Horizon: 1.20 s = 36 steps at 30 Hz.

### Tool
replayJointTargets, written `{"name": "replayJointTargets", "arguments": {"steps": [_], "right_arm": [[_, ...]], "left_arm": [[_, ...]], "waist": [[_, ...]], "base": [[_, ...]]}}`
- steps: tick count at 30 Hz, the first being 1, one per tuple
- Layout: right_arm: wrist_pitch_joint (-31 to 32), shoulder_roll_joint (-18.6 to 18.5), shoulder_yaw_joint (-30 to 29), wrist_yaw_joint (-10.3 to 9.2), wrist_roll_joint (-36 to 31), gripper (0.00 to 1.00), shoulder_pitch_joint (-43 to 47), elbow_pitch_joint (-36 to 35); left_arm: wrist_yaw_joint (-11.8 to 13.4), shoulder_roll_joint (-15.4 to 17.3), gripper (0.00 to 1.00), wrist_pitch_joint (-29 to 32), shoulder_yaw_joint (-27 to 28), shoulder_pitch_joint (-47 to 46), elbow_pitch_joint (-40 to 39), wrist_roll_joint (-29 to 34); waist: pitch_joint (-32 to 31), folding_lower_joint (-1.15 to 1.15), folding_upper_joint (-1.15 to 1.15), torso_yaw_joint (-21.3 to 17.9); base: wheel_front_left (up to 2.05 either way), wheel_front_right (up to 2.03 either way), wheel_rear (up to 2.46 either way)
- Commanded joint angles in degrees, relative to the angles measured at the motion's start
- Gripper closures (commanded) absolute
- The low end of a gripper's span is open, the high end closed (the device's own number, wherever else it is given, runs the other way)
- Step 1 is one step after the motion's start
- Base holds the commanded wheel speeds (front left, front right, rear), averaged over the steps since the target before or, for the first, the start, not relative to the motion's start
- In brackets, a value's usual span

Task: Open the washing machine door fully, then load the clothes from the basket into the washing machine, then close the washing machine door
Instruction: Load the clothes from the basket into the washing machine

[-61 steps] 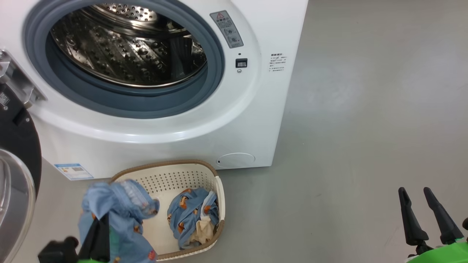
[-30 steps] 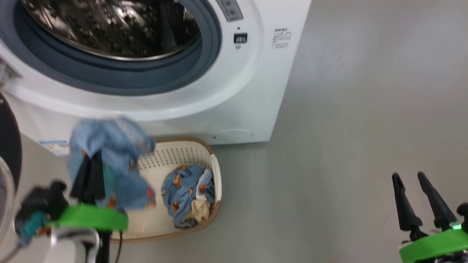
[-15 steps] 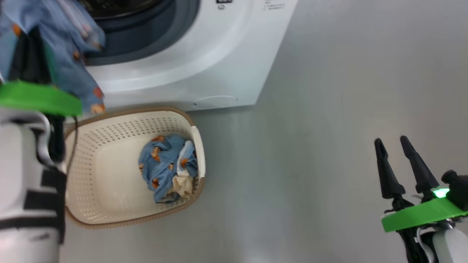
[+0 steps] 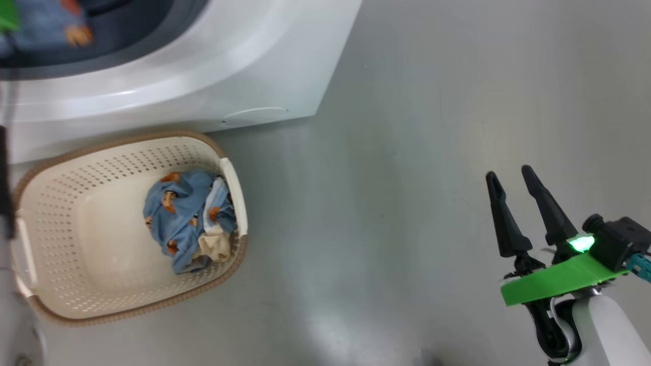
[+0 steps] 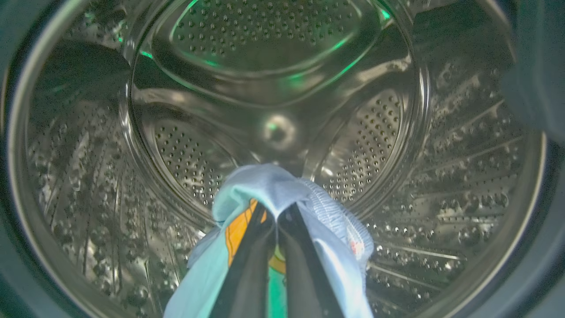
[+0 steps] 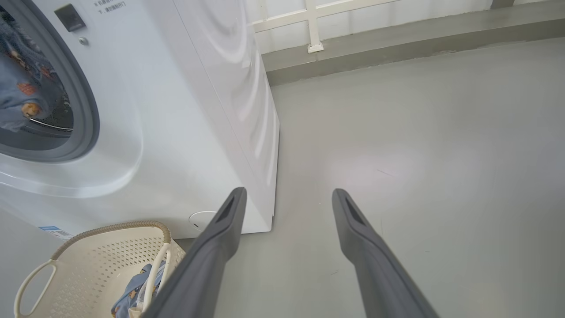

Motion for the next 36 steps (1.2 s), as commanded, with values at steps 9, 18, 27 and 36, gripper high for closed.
{"name": "replayJointTargets", "arguments": {"steps": [9, 18, 27, 36], "right_arm": [[-0.7, 0.6, 1.9, 0.09, 0.2, 0.0, -0.7, -1.1], [-0.7, -0.1, 2.6, 0.09, 0.1, 0.0, -0.6, -0.8], [-0.7, -1.3, 2.7, 0.09, 0.0, 0.0, -0.1, -0.7], [-0.7, -2.8, 2.6, 0.09, -0.1, 0.0, 1.3, -0.3]], "left_arm": [[0.6, 3.5, 0.0, -0.3, 5.0, -1.2, -0.5, 2.2], [0.1, 1.5, 0.0, -0.3, 5.7, 2.9, -0.7, 3.0], [-0.1, -0.9, 0.0, -0.3, 5.2, 11.2, -3.5, 4.5], [-0.1, -4.0, 0.0, -0.3, 6.3, 21.5, -7.2, 3.6]], "waist": [[2.4, 0.0, 0.0, -2.1], [0.6, 0.0, 0.0, -0.8], [-2.0, 0.0, 0.0, 0.9], [-4.9, 0.0, 0.0, 3.5]], "base": [[0.0, 0.0, 0.0], [0.0, 0.0, 0.0], [0.0, 0.0, 0.0], [0.0, 0.0, 0.0]]}}
